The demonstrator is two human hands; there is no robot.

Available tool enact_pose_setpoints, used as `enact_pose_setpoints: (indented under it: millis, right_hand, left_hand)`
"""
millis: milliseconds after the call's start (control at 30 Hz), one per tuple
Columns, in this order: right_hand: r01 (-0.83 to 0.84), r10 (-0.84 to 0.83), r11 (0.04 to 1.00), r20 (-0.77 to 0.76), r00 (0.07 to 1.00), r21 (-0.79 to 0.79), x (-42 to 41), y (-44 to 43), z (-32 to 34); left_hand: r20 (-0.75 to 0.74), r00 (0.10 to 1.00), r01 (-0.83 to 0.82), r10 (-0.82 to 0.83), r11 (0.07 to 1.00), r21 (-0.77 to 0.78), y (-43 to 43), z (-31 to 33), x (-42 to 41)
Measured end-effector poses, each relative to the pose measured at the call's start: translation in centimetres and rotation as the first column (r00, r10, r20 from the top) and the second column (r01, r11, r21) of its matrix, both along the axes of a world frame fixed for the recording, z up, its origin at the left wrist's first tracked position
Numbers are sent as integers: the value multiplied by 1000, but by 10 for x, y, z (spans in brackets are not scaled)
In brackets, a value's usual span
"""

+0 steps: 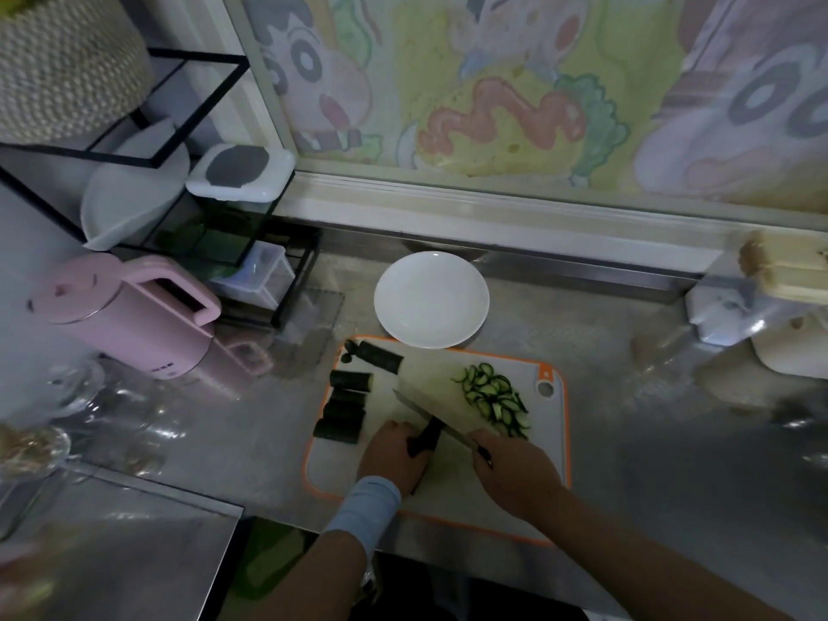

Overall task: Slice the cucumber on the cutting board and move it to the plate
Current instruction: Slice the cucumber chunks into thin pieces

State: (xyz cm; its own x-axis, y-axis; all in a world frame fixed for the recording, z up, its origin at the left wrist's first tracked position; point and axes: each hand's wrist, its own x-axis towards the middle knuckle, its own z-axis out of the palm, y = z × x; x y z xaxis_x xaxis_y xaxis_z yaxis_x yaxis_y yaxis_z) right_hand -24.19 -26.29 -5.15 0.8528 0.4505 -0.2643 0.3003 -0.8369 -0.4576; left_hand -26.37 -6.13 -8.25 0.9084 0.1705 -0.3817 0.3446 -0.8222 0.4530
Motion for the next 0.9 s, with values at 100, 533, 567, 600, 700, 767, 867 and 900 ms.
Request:
enact_pose_setpoints:
  millis: [100, 533, 567, 600, 700, 767, 867, 900]
  right_hand:
    - [-16, 16, 1000, 3, 1000, -11, 2, -5, 0]
    - [-126, 122, 991, 74, 990, 48, 1, -5, -16]
    - [-119, 113, 991, 90, 989, 60, -1, -5, -17]
    - [-116, 107, 991, 123, 987, 70, -3, -6, -18]
    - [-124, 117, 992, 230, 966, 15, -10, -8, -18]
    - [-138, 146, 989, 281, 949, -49, -12, -9, -13]
    - [-127, 146, 989, 326, 934, -78, -15, -13, -10]
    - [-122, 141, 989, 338, 930, -78, -15, -14, -10]
  left_hand:
    - [12, 1000, 13, -13, 1000, -12, -2, -4, -3]
    - [237, 939, 228, -251, 966, 123, -24, -9, -1]
    - [246, 933, 236, -264, 962, 137, -24, -10, -2]
    - [252, 930, 239, -269, 961, 142, -23, -10, -2]
    - [285, 929, 203, -237, 969, 141, -22, -16, -5]
    - [278, 934, 190, -226, 970, 149, -21, -21, -6]
    - [269, 936, 188, -226, 969, 160, -22, -22, -8]
    - [271, 938, 176, -214, 972, 157, -22, -22, -8]
